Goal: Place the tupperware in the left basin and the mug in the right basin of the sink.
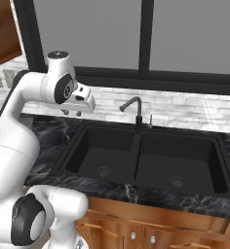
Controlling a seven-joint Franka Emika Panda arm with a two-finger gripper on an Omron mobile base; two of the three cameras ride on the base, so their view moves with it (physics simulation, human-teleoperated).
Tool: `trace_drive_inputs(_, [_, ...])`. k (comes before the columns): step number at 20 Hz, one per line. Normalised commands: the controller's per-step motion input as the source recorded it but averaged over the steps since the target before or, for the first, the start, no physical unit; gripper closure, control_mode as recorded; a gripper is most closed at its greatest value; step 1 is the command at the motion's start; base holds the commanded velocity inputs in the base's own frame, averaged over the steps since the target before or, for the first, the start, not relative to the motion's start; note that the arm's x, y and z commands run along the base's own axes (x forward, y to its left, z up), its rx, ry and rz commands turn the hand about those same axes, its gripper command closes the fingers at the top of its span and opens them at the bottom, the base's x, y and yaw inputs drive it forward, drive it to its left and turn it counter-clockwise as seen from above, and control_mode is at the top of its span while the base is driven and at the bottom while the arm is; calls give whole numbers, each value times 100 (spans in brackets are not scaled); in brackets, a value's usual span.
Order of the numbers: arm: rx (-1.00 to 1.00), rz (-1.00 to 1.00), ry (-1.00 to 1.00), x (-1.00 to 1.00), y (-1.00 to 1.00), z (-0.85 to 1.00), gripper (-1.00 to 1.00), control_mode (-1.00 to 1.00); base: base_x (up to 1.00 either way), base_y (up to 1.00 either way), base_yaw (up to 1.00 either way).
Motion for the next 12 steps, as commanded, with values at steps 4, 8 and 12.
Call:
trace_drive_inputs(4, [0, 0, 0, 0, 0, 0, -100, -100, 0, 0, 0])
trace_drive_inputs(8, [0, 0, 0, -3, 1, -1, -100, -100, 0, 0, 0])
trace_drive_inputs(12, [0, 0, 0, -10, 12, -2, -100, -100, 0, 0, 0])
